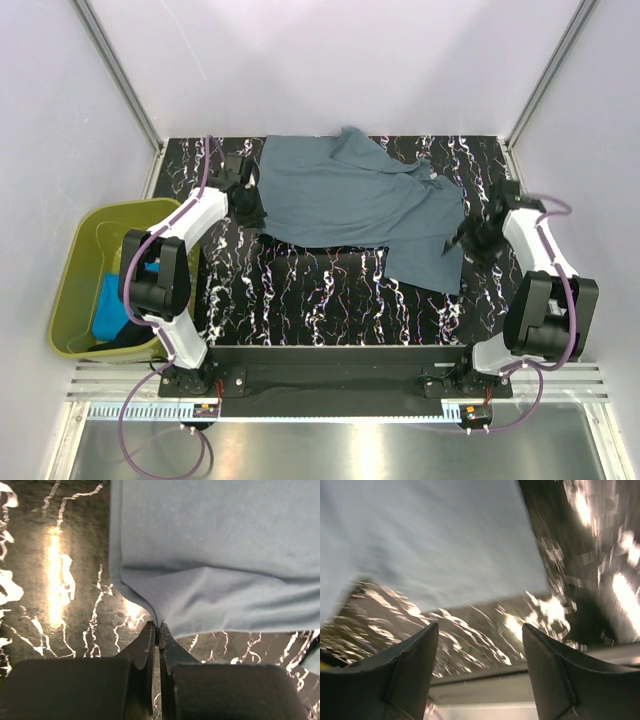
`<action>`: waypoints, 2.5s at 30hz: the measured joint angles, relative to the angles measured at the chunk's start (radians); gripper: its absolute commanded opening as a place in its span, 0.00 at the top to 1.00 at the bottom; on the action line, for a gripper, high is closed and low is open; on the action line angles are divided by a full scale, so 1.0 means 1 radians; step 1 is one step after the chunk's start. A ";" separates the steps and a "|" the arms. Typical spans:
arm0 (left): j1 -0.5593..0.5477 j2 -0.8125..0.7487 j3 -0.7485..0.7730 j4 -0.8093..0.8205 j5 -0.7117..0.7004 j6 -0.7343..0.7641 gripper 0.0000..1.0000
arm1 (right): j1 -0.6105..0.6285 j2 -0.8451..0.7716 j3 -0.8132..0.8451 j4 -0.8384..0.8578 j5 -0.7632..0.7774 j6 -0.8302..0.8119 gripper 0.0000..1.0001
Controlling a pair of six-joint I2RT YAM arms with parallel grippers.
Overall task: Fold and stack the t-shirts
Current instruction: Flatten the tshirt out
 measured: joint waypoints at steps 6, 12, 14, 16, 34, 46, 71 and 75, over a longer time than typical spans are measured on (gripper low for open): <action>0.000 0.002 0.000 0.000 0.056 0.009 1.00 | -0.050 0.019 -0.253 0.046 -0.037 0.072 0.32; 0.000 0.031 0.001 0.001 0.086 0.021 1.00 | -0.069 0.035 -0.285 0.119 0.008 0.093 0.37; 0.000 0.037 0.000 0.001 0.092 0.024 1.00 | -0.071 0.036 -0.285 0.141 0.024 0.096 0.38; 0.000 0.039 0.000 0.001 0.094 0.026 1.00 | -0.071 0.038 -0.285 0.155 0.043 0.097 0.39; 0.023 0.039 0.000 0.002 0.102 0.032 1.00 | -0.077 0.045 -0.340 0.249 0.095 0.097 0.51; 0.024 0.039 -0.005 0.002 0.105 0.032 1.00 | -0.084 0.050 -0.343 0.254 0.085 0.098 0.63; 0.014 -0.110 -0.047 0.002 0.087 0.019 1.00 | -0.087 0.045 0.031 0.239 0.016 0.066 1.00; 0.010 -0.183 -0.041 -0.001 0.057 -0.004 1.00 | -0.097 0.039 0.255 0.227 0.045 0.055 1.00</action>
